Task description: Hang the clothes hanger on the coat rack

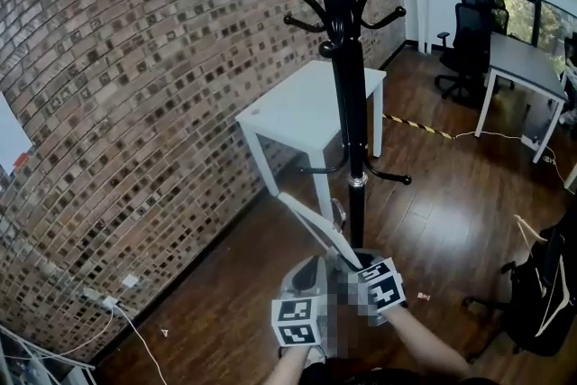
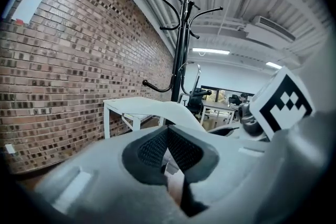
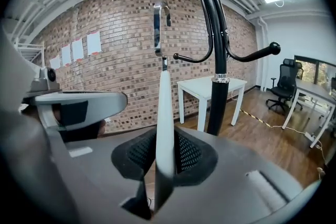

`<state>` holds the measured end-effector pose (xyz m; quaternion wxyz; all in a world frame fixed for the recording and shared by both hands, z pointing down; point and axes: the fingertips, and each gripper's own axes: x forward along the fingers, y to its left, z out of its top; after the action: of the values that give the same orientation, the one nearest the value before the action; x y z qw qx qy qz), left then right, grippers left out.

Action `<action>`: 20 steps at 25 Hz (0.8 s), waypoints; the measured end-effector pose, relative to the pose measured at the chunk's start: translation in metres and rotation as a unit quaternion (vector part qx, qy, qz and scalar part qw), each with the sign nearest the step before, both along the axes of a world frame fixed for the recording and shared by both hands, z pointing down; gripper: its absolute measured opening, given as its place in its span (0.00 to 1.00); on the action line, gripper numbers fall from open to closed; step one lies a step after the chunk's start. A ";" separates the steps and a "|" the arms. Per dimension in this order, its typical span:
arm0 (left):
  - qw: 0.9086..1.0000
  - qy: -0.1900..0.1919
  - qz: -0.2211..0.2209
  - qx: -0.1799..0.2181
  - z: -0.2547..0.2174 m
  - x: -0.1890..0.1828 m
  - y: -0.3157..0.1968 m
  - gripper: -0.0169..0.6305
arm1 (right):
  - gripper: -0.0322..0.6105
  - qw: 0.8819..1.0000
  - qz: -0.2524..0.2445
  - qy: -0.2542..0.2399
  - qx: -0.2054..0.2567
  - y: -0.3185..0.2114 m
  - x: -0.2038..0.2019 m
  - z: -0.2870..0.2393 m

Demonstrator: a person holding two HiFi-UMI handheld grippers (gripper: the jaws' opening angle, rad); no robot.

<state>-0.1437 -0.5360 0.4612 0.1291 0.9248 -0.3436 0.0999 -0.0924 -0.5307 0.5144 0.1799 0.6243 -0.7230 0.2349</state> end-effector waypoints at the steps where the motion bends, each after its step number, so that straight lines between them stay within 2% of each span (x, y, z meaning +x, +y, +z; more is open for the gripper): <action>1: 1.000 0.001 0.008 0.000 -0.001 -0.002 -0.009 0.03 | 0.15 1.000 0.008 0.000 -0.003 -0.008 -0.002 0.001; 7: 0.998 0.012 0.068 -0.004 -0.005 -0.007 -0.052 0.03 | 0.15 0.998 0.068 -0.007 -0.015 -0.055 -0.003 0.006; 12: 0.993 0.011 0.121 -0.001 -0.004 -0.001 -0.072 0.03 | 0.15 0.993 0.118 -0.007 -0.029 -0.081 0.012 0.014; 20: 0.985 0.010 0.174 0.001 -0.008 0.009 -0.097 0.03 | 0.15 0.984 0.168 -0.004 -0.066 -0.109 0.031 0.041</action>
<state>-0.1347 -0.6330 0.4532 0.1125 0.9715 -0.1763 0.1112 -0.0618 -0.6393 0.5553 0.1755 0.7226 -0.5916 0.3115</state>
